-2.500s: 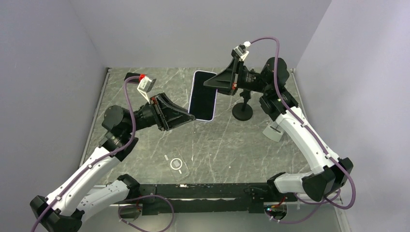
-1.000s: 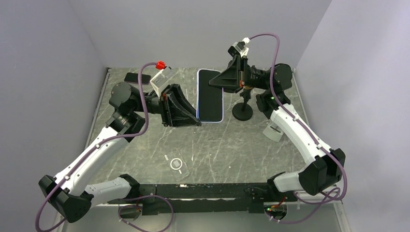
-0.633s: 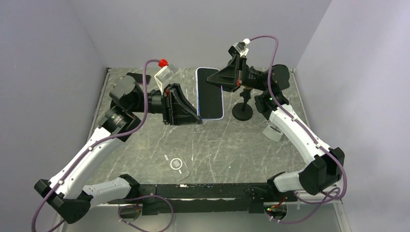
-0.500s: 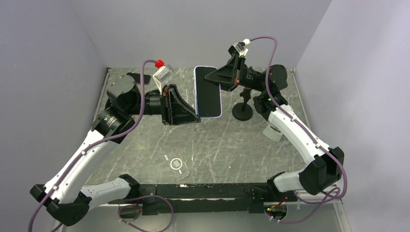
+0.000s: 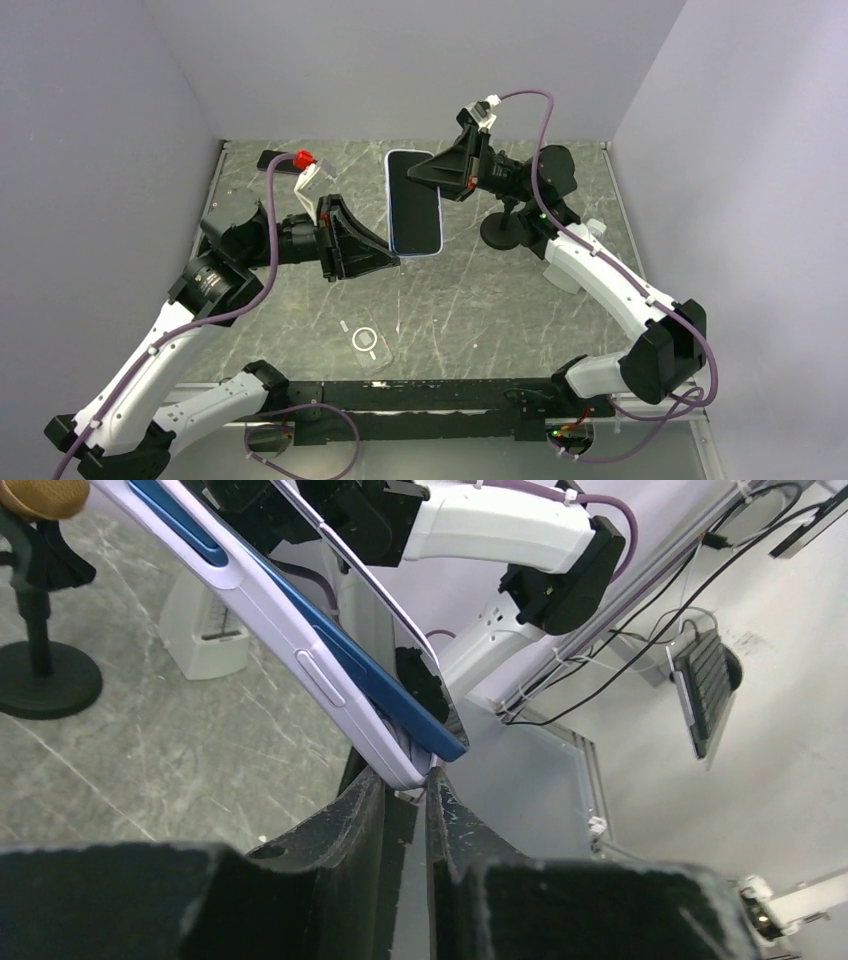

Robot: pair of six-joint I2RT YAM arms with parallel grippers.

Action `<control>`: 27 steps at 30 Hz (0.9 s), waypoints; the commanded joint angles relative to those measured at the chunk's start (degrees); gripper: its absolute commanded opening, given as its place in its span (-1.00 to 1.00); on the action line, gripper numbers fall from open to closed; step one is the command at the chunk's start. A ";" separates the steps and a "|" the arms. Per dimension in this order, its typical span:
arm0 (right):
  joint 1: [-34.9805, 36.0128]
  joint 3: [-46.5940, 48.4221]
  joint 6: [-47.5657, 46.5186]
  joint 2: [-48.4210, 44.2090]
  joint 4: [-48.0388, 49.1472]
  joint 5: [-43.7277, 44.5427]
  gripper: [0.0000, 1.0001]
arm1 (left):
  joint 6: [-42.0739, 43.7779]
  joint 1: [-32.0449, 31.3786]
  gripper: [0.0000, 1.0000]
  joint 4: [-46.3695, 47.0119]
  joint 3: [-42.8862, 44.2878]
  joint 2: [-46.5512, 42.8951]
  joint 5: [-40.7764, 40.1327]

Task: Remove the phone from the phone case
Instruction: Remove the phone case from the phone.

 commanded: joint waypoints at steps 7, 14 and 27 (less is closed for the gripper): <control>7.94 5.10 7.45 -3.48 5.24 -5.58 -1.00 | 5.72 2.08 -1.00 -6.67 1.98 6.45 -21.82; 9.08 9.40 -10.34 -5.25 -12.16 -3.22 -1.00 | -7.93 2.22 -0.64 -9.30 3.39 9.23 -23.01; 10.45 5.78 -17.38 -6.10 -17.93 1.12 -1.00 | -24.72 2.35 -0.17 10.71 -6.18 6.49 -19.18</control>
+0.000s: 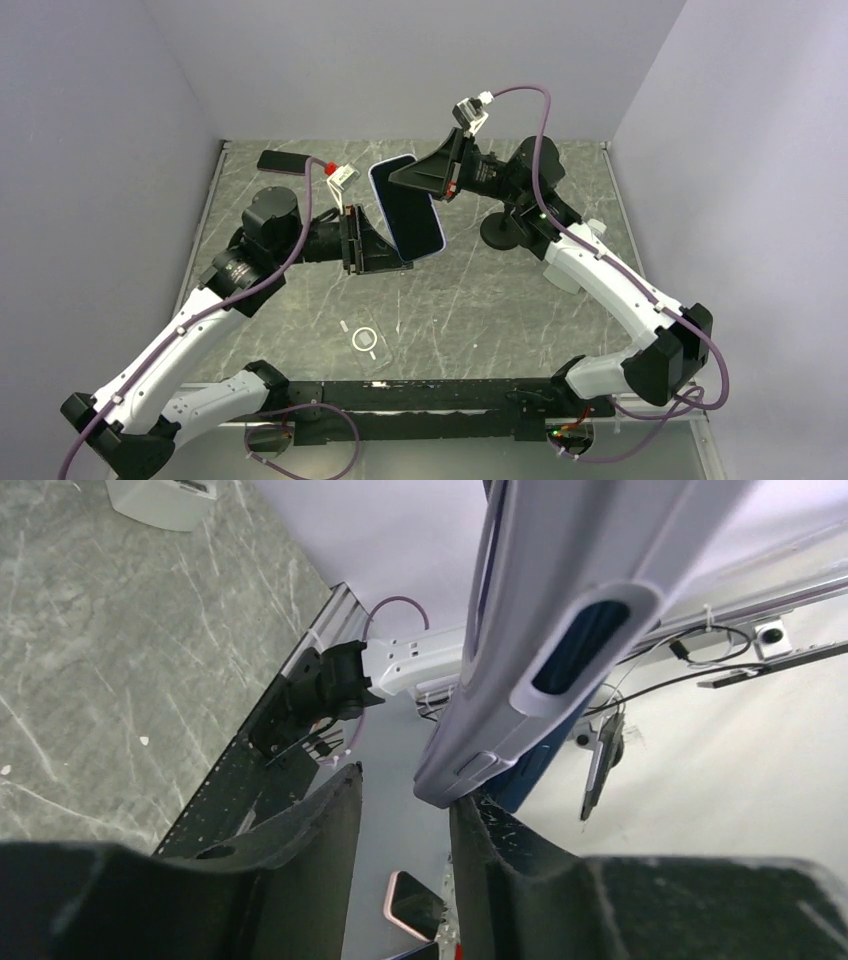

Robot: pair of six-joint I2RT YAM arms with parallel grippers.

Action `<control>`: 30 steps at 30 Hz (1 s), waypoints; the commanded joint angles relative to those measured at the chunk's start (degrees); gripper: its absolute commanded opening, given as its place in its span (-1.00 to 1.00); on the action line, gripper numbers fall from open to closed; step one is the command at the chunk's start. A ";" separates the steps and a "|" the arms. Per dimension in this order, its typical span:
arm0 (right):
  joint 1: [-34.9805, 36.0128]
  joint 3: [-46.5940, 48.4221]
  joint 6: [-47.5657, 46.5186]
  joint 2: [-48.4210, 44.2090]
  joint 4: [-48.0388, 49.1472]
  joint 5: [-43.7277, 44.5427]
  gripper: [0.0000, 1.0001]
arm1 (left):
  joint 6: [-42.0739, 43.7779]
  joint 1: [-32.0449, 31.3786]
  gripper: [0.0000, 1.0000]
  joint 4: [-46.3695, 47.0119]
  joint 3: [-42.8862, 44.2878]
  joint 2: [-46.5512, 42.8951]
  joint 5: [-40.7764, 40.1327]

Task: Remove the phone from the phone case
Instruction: Remove the phone case from the phone.

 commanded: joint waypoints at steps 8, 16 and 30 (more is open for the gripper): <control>6.01 0.22 -3.02 -6.58 -9.57 -3.43 -1.00 | -15.48 2.46 -0.13 30.86 -8.87 1.29 -16.42; 6.01 1.33 -4.51 -5.74 -11.92 -3.54 -1.00 | -12.50 2.66 -1.00 28.55 -5.85 2.46 -19.53; 6.17 -6.76 35.19 -1.66 25.92 4.13 -1.00 | 21.50 -3.48 -1.00 -7.88 3.09 -1.46 -73.09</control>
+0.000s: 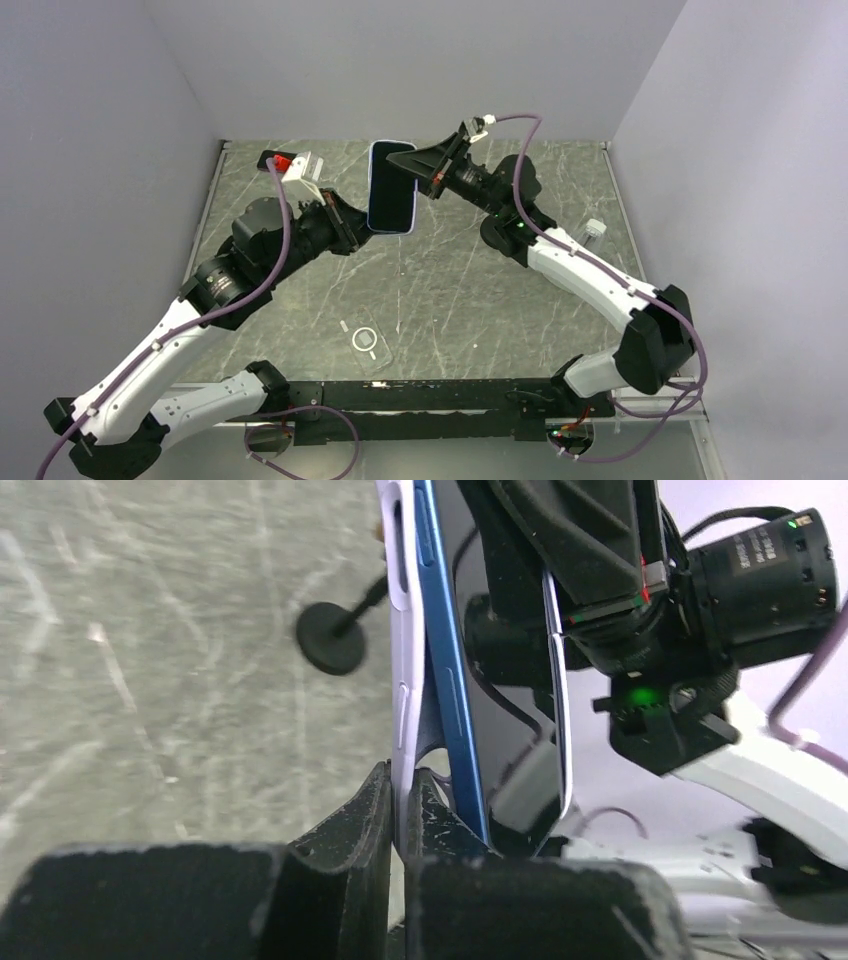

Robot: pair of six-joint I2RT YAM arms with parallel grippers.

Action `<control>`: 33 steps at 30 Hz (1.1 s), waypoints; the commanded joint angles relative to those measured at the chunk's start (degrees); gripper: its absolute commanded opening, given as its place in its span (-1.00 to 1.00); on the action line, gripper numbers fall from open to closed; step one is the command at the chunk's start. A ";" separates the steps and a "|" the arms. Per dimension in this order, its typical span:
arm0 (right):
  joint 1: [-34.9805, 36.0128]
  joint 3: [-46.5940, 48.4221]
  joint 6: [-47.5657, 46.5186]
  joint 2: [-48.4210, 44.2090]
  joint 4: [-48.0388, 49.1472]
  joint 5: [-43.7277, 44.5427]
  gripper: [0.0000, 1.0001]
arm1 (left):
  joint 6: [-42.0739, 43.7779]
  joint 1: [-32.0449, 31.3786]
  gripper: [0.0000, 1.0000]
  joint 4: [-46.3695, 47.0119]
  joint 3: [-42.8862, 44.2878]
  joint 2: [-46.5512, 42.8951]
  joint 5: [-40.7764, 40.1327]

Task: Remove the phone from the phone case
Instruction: Remove the phone case from the phone.

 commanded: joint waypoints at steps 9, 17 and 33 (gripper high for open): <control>5.77 0.86 31.42 1.24 23.94 -8.52 -1.00 | 14.72 -0.91 -1.00 -0.74 -1.57 -3.27 -28.29; 3.05 3.74 20.67 1.39 11.75 -14.44 -1.00 | 6.01 -0.32 -0.03 -5.30 0.20 -6.18 -7.79; -6.93 7.42 13.40 3.24 3.52 -19.60 -1.00 | -15.09 -0.19 0.49 4.27 -2.05 -19.87 5.13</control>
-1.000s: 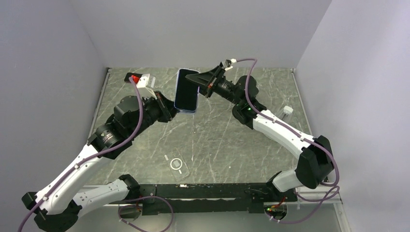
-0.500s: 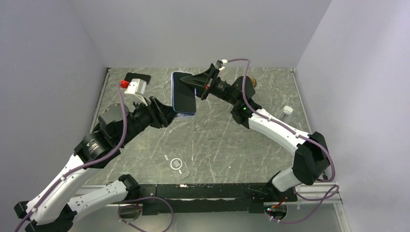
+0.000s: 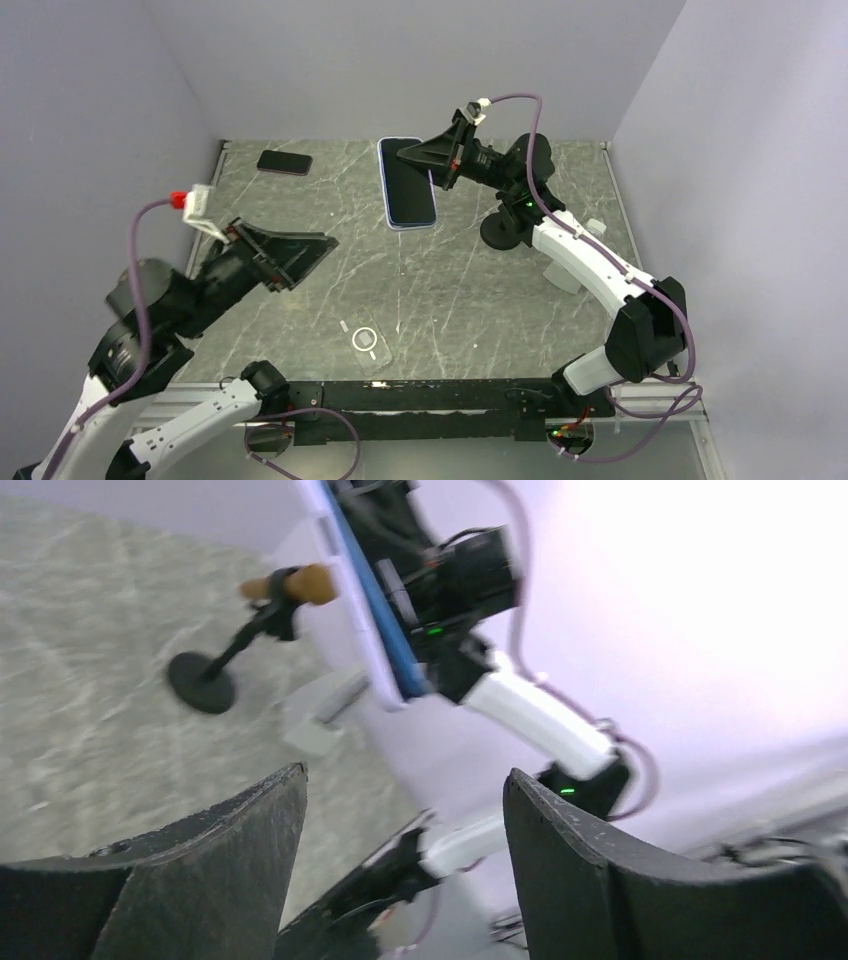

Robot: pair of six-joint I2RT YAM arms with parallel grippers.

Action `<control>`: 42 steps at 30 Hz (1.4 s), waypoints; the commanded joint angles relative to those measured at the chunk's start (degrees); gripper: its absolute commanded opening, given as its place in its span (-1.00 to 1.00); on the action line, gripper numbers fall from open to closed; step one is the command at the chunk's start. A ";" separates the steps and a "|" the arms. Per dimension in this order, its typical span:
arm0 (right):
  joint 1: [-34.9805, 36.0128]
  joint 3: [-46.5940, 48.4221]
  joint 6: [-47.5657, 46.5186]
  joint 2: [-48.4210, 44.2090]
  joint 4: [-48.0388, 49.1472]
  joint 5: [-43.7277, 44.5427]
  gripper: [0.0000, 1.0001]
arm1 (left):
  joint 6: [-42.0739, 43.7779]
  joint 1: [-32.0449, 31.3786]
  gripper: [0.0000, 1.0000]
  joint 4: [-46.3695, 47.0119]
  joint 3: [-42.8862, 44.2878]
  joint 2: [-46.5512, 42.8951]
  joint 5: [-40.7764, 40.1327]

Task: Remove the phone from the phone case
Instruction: Remove the phone case from the phone.

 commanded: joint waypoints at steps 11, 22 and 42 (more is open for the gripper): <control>-0.38 2.88 -3.78 -3.05 -5.84 3.13 -1.00 | -25.72 -0.20 0.46 41.76 -12.57 4.34 16.35; -0.30 0.59 -4.25 -5.85 -7.57 6.14 -1.00 | -27.05 -0.50 0.48 38.82 -15.62 4.86 12.16; 1.89 1.21 -7.13 -5.17 -10.11 7.59 -1.00 | -26.73 -0.49 0.54 40.84 -15.94 6.94 10.03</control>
